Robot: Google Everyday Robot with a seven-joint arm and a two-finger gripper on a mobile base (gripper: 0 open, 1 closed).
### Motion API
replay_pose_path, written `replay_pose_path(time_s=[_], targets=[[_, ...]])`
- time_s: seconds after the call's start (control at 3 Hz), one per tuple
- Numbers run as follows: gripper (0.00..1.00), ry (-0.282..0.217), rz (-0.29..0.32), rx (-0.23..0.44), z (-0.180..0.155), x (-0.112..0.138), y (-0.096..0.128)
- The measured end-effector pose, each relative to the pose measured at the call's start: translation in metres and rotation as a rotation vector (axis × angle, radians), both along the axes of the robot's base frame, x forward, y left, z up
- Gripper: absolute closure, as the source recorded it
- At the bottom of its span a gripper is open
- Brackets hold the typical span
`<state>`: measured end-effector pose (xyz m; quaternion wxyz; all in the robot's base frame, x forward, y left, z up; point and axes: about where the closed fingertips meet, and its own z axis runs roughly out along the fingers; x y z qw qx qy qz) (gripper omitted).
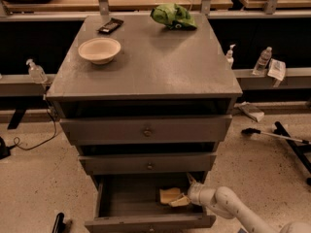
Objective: Place sponge into bottom drawer
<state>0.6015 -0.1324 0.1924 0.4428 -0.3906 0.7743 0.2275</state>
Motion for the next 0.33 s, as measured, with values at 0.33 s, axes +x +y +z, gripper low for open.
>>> replay_pose_path(time_s=[0.33], targets=[[0.0,-0.009,-0.018,0.03,0.0058,-0.006,-0.0073]])
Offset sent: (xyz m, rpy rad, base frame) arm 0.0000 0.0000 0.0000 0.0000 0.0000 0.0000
